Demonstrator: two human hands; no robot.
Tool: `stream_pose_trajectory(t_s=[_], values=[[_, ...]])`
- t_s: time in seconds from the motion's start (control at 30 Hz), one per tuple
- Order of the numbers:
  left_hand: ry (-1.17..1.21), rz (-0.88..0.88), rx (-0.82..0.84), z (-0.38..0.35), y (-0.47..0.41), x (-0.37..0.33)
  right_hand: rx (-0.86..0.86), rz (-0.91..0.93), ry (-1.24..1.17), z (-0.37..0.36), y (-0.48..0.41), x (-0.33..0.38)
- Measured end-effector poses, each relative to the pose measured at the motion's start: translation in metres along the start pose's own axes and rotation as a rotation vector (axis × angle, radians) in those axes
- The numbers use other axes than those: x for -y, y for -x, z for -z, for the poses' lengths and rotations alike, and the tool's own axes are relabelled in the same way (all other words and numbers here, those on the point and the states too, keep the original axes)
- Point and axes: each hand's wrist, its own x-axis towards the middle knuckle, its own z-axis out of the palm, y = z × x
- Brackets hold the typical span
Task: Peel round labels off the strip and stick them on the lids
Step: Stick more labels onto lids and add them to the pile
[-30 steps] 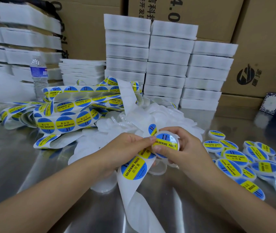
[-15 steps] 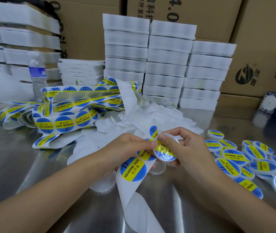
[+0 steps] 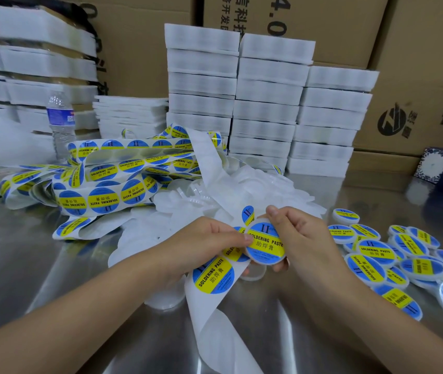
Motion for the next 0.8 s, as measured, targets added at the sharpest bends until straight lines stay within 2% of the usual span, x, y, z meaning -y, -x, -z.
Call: stream_pose_trajectory(t_s=[0.2, 0.4, 0.53, 0.67, 0.8], values=[[0.015, 0.023, -0.079, -0.001, -0.001, -0.002, -0.007, 0.009, 0.064, 0.000, 0.000, -0.001], [-0.145, -0.011, -0.043, -0.001, -0.003, 0.000, 0.020, -0.021, 0.046, -0.002, 0.003, 0.000], [-0.073, -0.005, 0.001, 0.001, -0.002, 0.001, 0.077, -0.033, -0.012, -0.002, 0.005, 0.003], [-0.040, 0.012, -0.005, 0.002, -0.004, 0.003, 0.040, 0.080, 0.198, 0.000, 0.000, -0.006], [-0.071, 0.023, -0.084, 0.001, -0.006, 0.003, 0.108, 0.220, 0.456, 0.005, 0.000, -0.011]])
